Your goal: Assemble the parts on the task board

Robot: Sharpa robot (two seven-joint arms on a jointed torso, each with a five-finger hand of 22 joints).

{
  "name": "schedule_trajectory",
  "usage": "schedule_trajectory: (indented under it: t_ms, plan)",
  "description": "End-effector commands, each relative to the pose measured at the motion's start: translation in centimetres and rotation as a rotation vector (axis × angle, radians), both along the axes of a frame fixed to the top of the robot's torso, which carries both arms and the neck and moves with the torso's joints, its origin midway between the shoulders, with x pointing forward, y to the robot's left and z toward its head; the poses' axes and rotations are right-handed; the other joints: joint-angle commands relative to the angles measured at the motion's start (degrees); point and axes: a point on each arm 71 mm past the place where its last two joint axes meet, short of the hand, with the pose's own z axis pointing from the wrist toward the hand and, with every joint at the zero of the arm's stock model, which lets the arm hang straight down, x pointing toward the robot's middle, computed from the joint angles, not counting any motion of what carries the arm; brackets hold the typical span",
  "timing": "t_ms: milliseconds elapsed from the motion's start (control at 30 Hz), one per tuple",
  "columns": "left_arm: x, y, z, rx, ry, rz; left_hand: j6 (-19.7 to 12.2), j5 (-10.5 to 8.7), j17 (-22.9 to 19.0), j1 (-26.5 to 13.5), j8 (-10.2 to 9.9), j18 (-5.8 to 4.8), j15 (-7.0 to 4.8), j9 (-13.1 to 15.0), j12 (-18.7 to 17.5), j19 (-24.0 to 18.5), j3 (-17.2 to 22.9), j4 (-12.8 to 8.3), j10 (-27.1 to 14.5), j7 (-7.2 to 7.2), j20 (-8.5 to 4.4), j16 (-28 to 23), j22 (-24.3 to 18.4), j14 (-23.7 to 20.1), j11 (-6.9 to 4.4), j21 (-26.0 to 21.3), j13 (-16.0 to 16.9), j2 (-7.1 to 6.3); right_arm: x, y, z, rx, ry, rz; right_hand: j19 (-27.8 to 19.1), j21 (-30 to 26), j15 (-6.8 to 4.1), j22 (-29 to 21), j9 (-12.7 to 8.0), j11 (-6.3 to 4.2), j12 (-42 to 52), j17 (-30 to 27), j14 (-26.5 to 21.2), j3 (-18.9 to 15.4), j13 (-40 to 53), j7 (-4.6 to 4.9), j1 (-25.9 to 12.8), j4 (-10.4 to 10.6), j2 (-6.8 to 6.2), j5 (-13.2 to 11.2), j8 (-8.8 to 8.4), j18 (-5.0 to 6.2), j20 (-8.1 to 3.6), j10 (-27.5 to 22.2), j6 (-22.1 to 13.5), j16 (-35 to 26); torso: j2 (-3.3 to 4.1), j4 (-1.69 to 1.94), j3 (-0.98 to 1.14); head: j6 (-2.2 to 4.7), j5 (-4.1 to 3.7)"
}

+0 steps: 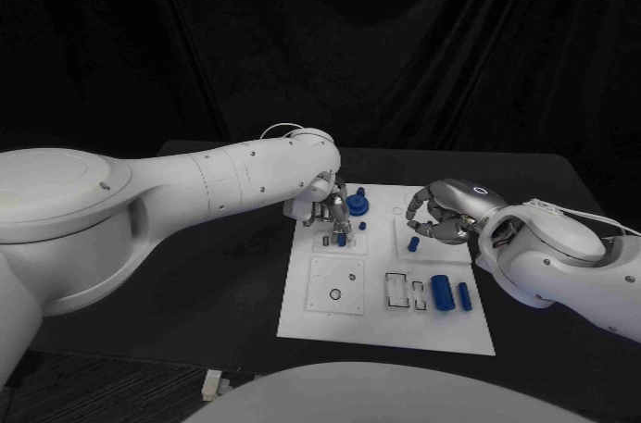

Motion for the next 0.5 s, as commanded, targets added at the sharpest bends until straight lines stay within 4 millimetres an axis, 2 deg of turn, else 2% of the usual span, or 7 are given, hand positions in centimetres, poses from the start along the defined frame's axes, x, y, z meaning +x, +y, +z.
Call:
schedule_trajectory:
  t_ms: [33, 200, 267, 333, 500]
  plan:
    - [-0.13, -0.29, -0.11, -0.016, 0.006, -0.008, 0.0, 0.41, 13.2, 0.7, -0.2, -0.19, -0.45, 0.2, -0.4, 0.0, 0.4, -0.7, 1.2, -0.41, -0.28, -0.4, 8.3, 5.1, -0.51, -0.2, 7.8, -0.14, -0.05, -0.07, -0.16, -0.009, 0.006, -0.005, -0.4, -0.2, 0.50, 8.8, 0.1, 0.26, 0.2, 15.1, 6.0, 0.3, 15.1, -0.01, -0.5, 0.2, -0.28, -0.3, 0.24, 0.50, 0.11, 6.2, 0.3, 0.2, 0.00, 0.00, 0.01, -0.01, 0.02]
    - [-0.16, -0.28, -0.15, -0.016, 0.007, -0.008, 0.0, 1.13, 13.2, 1.2, -0.3, -0.17, -0.49, 0.8, -0.5, 0.0, 2.2, -2.4, 1.1, -0.48, -0.36, -0.4, 8.3, 5.1, -0.58, -0.4, 7.8, -0.42, -0.06, -0.09, -0.21, -0.010, 0.007, -0.005, -0.4, -0.3, 0.49, 8.8, 0.1, 0.24, 0.2, 15.1, 6.0, 0.3, 15.1, -0.03, -0.5, 0.2, -0.26, -0.3, 0.26, 0.52, 0.10, 6.2, 0.3, 0.2, 0.01, -0.01, 0.01, -0.01, 0.08]
    - [-0.17, -0.27, -0.17, -0.017, 0.006, -0.007, 0.0, 1.36, 13.1, 1.6, -0.3, -0.17, -0.54, 1.1, -0.6, 0.0, 3.3, -3.4, 1.1, -0.50, -0.38, -0.5, 8.3, 5.0, -0.63, -0.4, 7.7, -0.62, -0.06, -0.10, -0.24, -0.010, 0.008, -0.005, -0.4, -0.3, 0.49, 8.8, 0.1, 0.24, 0.2, 15.1, 6.0, 0.3, 15.1, -0.03, -0.5, 0.2, -0.26, -0.3, 0.26, 0.52, 0.10, 6.2, 0.3, 0.2, 0.01, -0.02, 0.00, -0.01, 0.11]
    - [-0.18, -0.21, -0.19, -0.018, 0.006, -0.006, -0.1, 2.81, 13.0, 2.1, -0.3, -0.18, -0.62, 1.6, -0.6, 0.1, 5.3, -5.4, 1.1, -0.52, -0.46, -0.6, 8.3, 5.0, -0.70, -0.4, 7.8, -1.06, -0.05, -0.10, -0.27, -0.010, 0.008, -0.006, -0.5, -0.4, 0.48, 8.8, 0.1, 0.23, 0.2, 15.1, 6.0, 0.4, 15.1, -0.06, -0.5, 0.2, -0.25, -0.3, 0.29, 0.55, 0.10, 6.2, 0.4, 0.2, 0.01, -0.03, 0.00, -0.01, 0.09]
    - [-0.20, -0.04, -0.19, -0.024, 0.001, -0.001, -0.1, 3.10, 13.1, 2.3, -0.1, -0.23, -0.67, 2.6, -0.5, 0.3, 7.8, -7.8, 1.2, -0.53, -0.52, -0.6, 8.4, 5.0, -0.75, -0.2, 7.9, -1.61, -0.04, -0.10, -0.31, -0.011, 0.010, -0.006, -0.5, -0.4, 0.48, 8.8, 0.1, 0.23, 0.2, 15.1, 6.0, 0.4, 15.1, -0.06, -0.5, 0.2, -0.25, -0.3, 0.29, 0.55, 0.10, 6.2, 0.4, 0.2, 0.01, -0.04, -0.01, -0.01, 0.23]
